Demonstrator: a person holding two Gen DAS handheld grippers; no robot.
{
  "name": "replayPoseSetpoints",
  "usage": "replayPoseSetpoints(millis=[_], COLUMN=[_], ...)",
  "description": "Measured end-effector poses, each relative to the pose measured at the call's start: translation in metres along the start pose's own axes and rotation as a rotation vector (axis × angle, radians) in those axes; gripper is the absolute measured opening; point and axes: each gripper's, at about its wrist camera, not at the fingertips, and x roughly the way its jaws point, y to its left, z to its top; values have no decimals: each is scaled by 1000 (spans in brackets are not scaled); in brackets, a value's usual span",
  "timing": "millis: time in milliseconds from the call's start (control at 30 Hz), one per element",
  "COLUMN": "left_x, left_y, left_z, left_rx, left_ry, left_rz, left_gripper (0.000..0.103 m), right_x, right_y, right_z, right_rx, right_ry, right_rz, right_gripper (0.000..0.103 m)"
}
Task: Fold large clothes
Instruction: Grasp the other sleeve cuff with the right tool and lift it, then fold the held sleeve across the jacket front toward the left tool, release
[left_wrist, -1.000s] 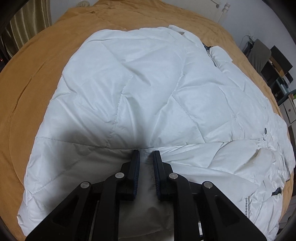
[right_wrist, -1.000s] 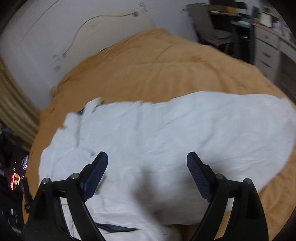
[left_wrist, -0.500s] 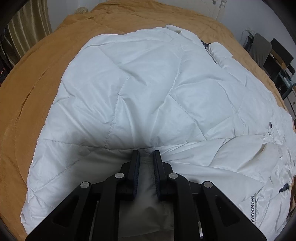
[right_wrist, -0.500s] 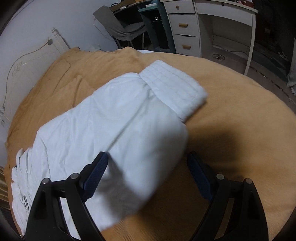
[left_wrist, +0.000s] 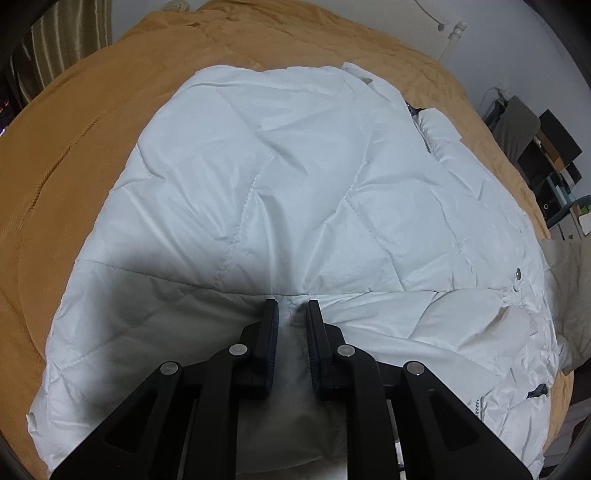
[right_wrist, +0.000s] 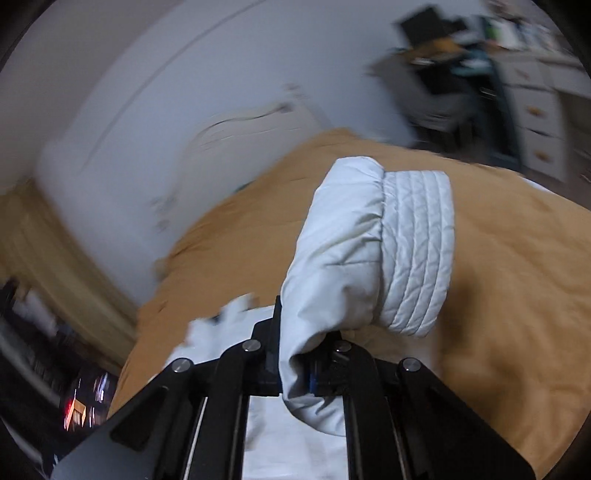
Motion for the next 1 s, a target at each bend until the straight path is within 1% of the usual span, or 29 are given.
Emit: replayPoseSetpoints(millis=[67, 133, 200, 267, 333, 367, 400, 433, 467, 500, 533, 567, 600, 633, 667, 700, 767, 800, 833, 867, 933, 967, 1000], left_x=[-7, -18, -29, -40, -47, -49, -51, -53, -53, -54, -53, -53, -53, -53, -52, -55, -62, -70, -75, -81, -89, -90, -89], left_y=[-1, 3, 11, 23, 35, 41, 45, 48, 50, 50, 49, 48, 47, 45, 41, 36, 21, 8, -4, -21, -54, -70, -91], left_z=[1, 1, 2, 4, 6, 7, 5, 4, 4, 4, 4, 3, 3, 4, 7, 8, 11, 13, 15, 18, 24, 27, 33], left_rx=[14, 11, -11, -44, -79, -91, -94, -92, -87, -80, -77, -75, -74, -73, -70, -71, -53, -29, -5, 23, 71, 88, 103], left_ry=[-6, -20, -42, -64, -66, -67, -67, -67, -65, -63, -63, -62, -58, -54, -52, -53, -66, -82, -95, -109, -121, -118, -100], left_rz=[-8, -47, -99, -150, -175, -183, -189, -191, -187, -181, -181, -185, -196, -205, -218, -239, -265, -276, -283, -287, -297, -309, -329], left_gripper=[15, 15, 15, 15, 15, 15, 15, 15, 15, 15, 15, 15, 15, 15, 15, 15, 15, 15, 15, 16, 16, 16, 16], right_x=[23, 53, 86, 125, 161, 181, 202, 219, 230, 236, 235, 234, 232, 227, 220, 209, 186, 171, 157, 140, 112, 101, 92], right_y=[54, 100, 132, 155, 163, 161, 158, 153, 144, 134, 132, 129, 129, 132, 134, 138, 140, 140, 135, 130, 108, 96, 84], right_z=[-24, -54, -86, -126, -166, -179, -197, -216, -227, -226, -223, -218, -212, -206, -201, -196, -185, -175, -167, -160, -151, -146, -143], right_rx=[-55, -92, -137, -186, -216, -234, -251, -263, -268, -256, -237, -207, -183, -174, -176, -183, -201, -204, -212, -225, -273, -296, -304], right_ry=[56, 141, 237, 338, 431, 479, 534, 590, 624, 622, 613, 625, 654, 670, 668, 650, 623, 593, 566, 536, 461, 422, 393], right_rz=[99, 188, 228, 221, 185, 157, 104, 68, 51, 61, 81, 115, 156, 182, 195, 215, 226, 223, 203, 173, 45, -23, -72], right_gripper=[10, 10, 10, 10, 10, 13, 14, 16, 21, 21, 23, 38, 51, 74, 86, 87, 87, 87, 87, 87, 87, 87, 87])
